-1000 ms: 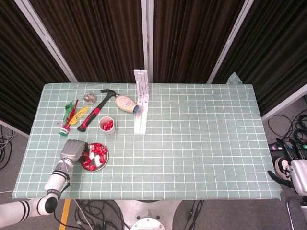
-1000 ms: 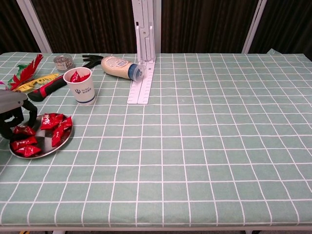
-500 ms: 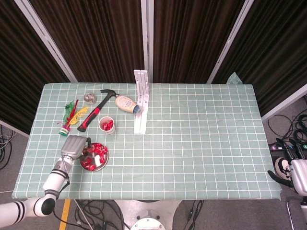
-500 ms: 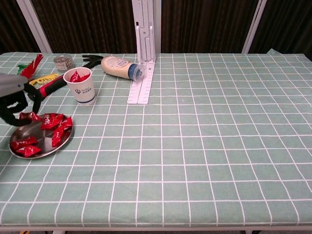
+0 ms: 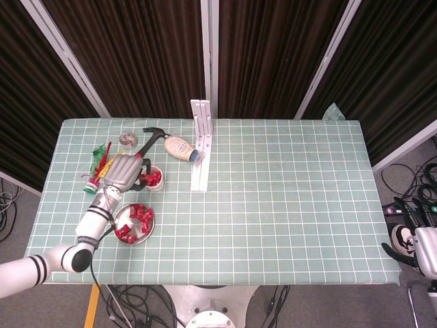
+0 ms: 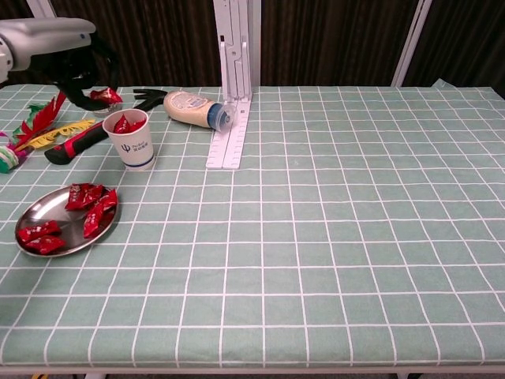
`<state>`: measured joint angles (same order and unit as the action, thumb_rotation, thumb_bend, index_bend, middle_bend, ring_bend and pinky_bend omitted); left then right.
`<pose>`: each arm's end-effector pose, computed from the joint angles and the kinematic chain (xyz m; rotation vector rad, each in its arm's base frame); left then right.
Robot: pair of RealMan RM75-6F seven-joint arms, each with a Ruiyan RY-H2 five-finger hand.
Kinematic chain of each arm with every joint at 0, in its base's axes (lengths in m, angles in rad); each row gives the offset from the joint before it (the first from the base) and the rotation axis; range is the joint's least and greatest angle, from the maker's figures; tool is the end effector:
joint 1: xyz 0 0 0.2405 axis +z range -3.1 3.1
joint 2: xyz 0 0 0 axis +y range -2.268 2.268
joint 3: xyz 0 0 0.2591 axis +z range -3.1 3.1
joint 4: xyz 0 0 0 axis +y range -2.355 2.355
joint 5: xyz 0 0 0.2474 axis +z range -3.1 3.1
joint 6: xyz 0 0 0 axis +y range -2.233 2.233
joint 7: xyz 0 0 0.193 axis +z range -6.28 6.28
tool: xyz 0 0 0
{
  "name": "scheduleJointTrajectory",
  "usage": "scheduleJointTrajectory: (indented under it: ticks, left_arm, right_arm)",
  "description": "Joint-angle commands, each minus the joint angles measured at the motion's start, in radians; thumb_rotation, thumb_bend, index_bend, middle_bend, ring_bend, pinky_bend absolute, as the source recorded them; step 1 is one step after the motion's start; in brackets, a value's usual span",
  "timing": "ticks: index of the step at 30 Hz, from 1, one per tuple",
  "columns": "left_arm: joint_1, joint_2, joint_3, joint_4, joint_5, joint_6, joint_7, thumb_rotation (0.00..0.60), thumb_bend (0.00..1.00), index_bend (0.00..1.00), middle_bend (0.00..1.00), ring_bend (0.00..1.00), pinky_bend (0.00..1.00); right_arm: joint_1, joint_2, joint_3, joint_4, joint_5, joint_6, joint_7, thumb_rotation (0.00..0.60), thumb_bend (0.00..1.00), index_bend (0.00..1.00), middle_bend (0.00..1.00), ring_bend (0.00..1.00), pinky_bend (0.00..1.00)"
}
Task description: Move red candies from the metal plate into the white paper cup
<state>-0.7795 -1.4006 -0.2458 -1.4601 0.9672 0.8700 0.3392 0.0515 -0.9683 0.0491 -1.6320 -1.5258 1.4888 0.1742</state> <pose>-0.1629 0.4498 -0.0099 -1.7573 -0.9615 -0.8438 -0.3400 -0.2226 0.1742 1.3647 -0.9414 0.9332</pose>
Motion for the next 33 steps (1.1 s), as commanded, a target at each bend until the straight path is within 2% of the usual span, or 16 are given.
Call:
scheduleJointTrajectory:
  ticks: [1, 8, 14, 28, 33]
  left_arm:
    - [-0.053, -0.045, -0.016, 0.067, -0.031, -0.048, 0.004, 0.600, 0.42, 0.64, 0.96, 1.00, 1.00]
    - [-0.111, -0.096, 0.008, 0.164, -0.122, -0.101, 0.072, 0.600, 0.42, 0.60, 0.96, 1.00, 1.00]
    - [-0.133, -0.108, 0.043, 0.190, -0.200, -0.115, 0.136, 0.600, 0.41, 0.55, 0.95, 1.00, 1.00]
    - [-0.148, -0.063, 0.083, 0.091, -0.272, -0.072, 0.199, 0.600, 0.40, 0.37, 0.94, 0.99, 1.00]
    - [-0.113, -0.001, 0.078, -0.002, -0.257, 0.005, 0.171, 0.600, 0.39, 0.29, 0.90, 0.97, 1.00]
  right_arm:
    - [-0.001, 0.000, 0.000, 0.001, 0.003, -0.001, 0.001, 0.600, 0.09, 0.08, 0.22, 0.06, 0.35]
    - [-0.002, -0.001, 0.002, 0.007, 0.009, -0.002, 0.007, 0.600, 0.09, 0.08, 0.22, 0.06, 0.35]
    - [-0.003, 0.000, 0.003, 0.009, 0.013, -0.004, 0.010, 0.600, 0.09, 0.08, 0.22, 0.06, 0.35]
    - [-0.005, 0.001, 0.003, 0.006, 0.009, 0.001, 0.008, 0.600, 0.09, 0.08, 0.22, 0.06, 0.35]
    - [-0.006, 0.002, 0.005, 0.006, 0.006, 0.007, 0.009, 0.600, 0.09, 0.08, 0.23, 0.07, 0.36]
